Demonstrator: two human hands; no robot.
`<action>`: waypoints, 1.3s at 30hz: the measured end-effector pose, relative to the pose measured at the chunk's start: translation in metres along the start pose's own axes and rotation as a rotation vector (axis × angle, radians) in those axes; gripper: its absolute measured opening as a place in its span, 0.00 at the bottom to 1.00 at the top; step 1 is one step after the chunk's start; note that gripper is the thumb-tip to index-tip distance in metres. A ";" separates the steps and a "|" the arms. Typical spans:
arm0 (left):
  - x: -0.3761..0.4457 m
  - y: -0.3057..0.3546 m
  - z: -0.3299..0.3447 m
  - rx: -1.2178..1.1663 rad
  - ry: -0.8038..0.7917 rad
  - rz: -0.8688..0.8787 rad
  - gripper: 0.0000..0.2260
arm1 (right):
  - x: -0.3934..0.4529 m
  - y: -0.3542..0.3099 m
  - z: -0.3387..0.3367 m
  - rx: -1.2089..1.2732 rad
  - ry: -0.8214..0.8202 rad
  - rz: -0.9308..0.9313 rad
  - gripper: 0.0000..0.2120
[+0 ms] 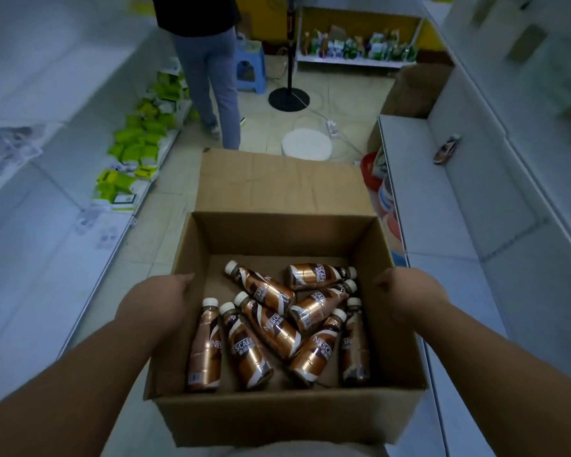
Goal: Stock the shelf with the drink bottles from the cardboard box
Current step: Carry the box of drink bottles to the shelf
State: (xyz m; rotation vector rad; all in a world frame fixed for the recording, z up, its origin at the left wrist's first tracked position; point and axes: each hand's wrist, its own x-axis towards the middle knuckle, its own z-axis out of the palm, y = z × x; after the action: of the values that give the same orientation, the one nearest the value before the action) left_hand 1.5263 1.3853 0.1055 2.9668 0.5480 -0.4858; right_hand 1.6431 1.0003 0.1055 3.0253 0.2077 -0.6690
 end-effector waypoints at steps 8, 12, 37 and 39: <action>0.174 0.043 -0.069 -0.055 0.020 0.013 0.25 | 0.186 0.001 -0.102 -0.033 -0.024 -0.031 0.18; 0.278 0.056 -0.105 -0.029 0.033 0.079 0.25 | 0.267 -0.009 -0.134 -0.010 -0.015 0.009 0.20; 0.767 0.372 -0.219 0.371 -0.047 0.963 0.25 | 0.470 0.047 -0.172 0.484 -0.024 0.916 0.16; 0.790 0.395 -0.213 0.400 -0.076 1.022 0.25 | 0.479 0.044 -0.169 0.508 -0.027 0.969 0.16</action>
State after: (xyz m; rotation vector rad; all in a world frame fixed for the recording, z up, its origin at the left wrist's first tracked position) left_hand 2.4307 1.3108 0.0615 3.0025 -1.1470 -0.6026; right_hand 2.1497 1.0258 0.0566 2.9431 -1.5117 -0.6961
